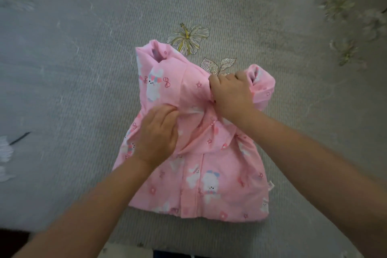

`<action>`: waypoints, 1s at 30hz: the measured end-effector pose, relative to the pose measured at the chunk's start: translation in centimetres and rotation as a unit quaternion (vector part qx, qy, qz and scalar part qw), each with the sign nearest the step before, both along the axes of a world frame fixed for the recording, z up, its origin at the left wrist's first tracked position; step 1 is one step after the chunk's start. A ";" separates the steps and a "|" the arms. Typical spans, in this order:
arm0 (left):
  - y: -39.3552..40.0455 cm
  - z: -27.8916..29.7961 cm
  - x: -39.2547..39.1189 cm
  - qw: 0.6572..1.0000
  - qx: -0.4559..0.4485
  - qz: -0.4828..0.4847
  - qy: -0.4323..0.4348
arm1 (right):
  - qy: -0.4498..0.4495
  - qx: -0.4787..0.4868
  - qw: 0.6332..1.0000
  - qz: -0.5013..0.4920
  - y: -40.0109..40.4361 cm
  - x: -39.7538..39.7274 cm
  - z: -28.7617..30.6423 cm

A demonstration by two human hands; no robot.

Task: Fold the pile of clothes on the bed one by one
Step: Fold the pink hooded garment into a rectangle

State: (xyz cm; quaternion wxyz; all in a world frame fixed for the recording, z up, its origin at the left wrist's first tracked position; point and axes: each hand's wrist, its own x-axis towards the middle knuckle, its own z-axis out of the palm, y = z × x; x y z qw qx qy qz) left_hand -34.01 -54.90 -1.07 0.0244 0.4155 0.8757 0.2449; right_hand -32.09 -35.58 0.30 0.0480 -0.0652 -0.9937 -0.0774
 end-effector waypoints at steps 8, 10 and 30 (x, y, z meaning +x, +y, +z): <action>-0.3 8.3 -0.3 0.936 -0.249 -0.091 0.232 | 0.255 0.016 0.966 0.048 -4.7 9.5 0.7; -1.5 8.3 1.4 0.925 -0.259 -0.116 0.254 | 0.254 0.020 0.966 0.052 -6.8 11.7 0.7; -11.5 -5.6 9.7 0.955 -0.190 -0.190 0.122 | -0.157 0.116 0.977 -0.088 -17.1 19.6 -7.1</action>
